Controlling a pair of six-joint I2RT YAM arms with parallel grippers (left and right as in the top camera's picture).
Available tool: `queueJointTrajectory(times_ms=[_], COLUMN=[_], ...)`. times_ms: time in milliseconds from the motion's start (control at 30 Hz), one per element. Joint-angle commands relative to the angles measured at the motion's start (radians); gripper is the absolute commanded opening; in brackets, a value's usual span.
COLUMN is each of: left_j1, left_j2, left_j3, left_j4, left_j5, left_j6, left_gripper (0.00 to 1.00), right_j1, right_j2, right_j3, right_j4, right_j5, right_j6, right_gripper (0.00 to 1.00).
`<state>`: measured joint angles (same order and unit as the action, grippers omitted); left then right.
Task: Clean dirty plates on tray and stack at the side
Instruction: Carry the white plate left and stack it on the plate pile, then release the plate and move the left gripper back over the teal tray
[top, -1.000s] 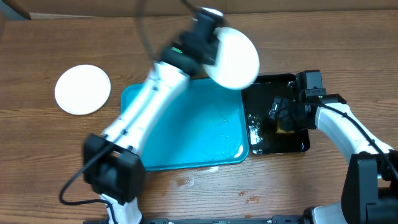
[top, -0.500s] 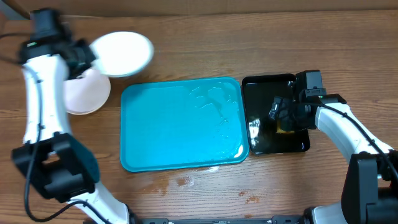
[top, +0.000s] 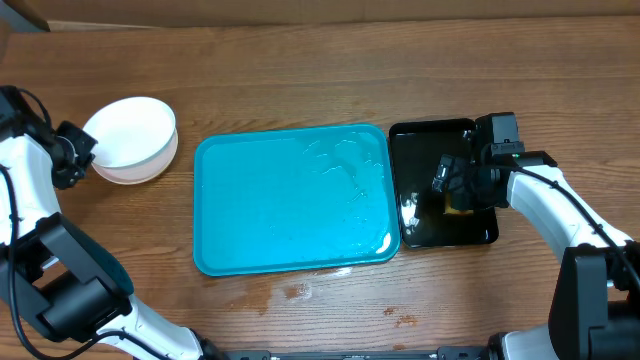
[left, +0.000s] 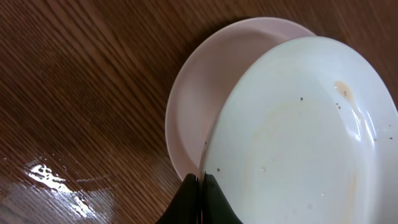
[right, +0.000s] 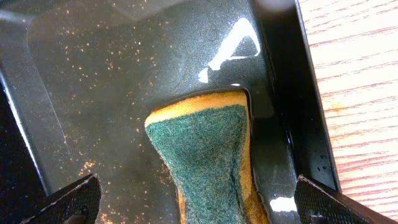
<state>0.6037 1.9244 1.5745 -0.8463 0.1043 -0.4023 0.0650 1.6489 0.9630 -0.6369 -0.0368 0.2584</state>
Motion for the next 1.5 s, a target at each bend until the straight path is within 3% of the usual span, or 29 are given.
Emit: queueJointTrajectory(times_ms=[0, 400, 433, 533, 667, 900, 1067, 1200, 1300, 1467], left_j1=[-0.003, -0.002, -0.002, -0.002, -0.003, -0.027, -0.103, -0.192, -0.272, -0.407], left_j2=[-0.014, -0.014, -0.014, -0.014, -0.014, -0.014, -0.014, -0.014, -0.014, -0.014], left_j3=[-0.037, -0.051, -0.051, -0.051, -0.051, -0.051, -0.051, -0.051, -0.051, -0.051], left_j4=[0.032, 0.095, 0.095, 0.097, 0.098, 0.103, 0.094, 0.081, 0.068, 0.066], left_j5=[-0.06, -0.063, -0.063, -0.063, -0.026, 0.234, 0.267, 0.267, 0.264, 0.258], left_j6=[-0.023, -0.024, -0.025, -0.025, -0.024, 0.016, 0.025, 0.051, 0.07, 0.093], left_gripper=[0.04, 0.07, 0.1, 0.46, 0.55, 0.63, 0.61, 0.54, 0.45, 0.15], right_j1=[-0.005, -0.005, -0.005, -0.005, -0.005, -0.005, -0.005, -0.005, -0.005, -0.005], right_j2=[0.003, 0.003, 0.003, 0.003, 0.003, 0.003, 0.003, 0.003, 0.003, 0.003], right_j3=[0.02, 0.02, 0.02, 0.02, 0.02, 0.02, 0.02, 0.02, 0.02, 0.02], right_j4=[0.005, 0.005, 0.005, 0.005, 0.005, 0.005, 0.005, 0.005, 0.005, 0.005], right_j5=[0.006, 0.006, 0.006, 0.006, 0.006, 0.006, 0.006, 0.006, 0.006, 0.006], right_j6=[0.001, 0.001, 0.001, 0.001, 0.001, 0.001, 0.001, 0.001, 0.001, 0.001], right_gripper=[1.0, 1.0, 1.0, 1.0, 1.0, 1.0, 1.0, 1.0, 1.0, 1.0])
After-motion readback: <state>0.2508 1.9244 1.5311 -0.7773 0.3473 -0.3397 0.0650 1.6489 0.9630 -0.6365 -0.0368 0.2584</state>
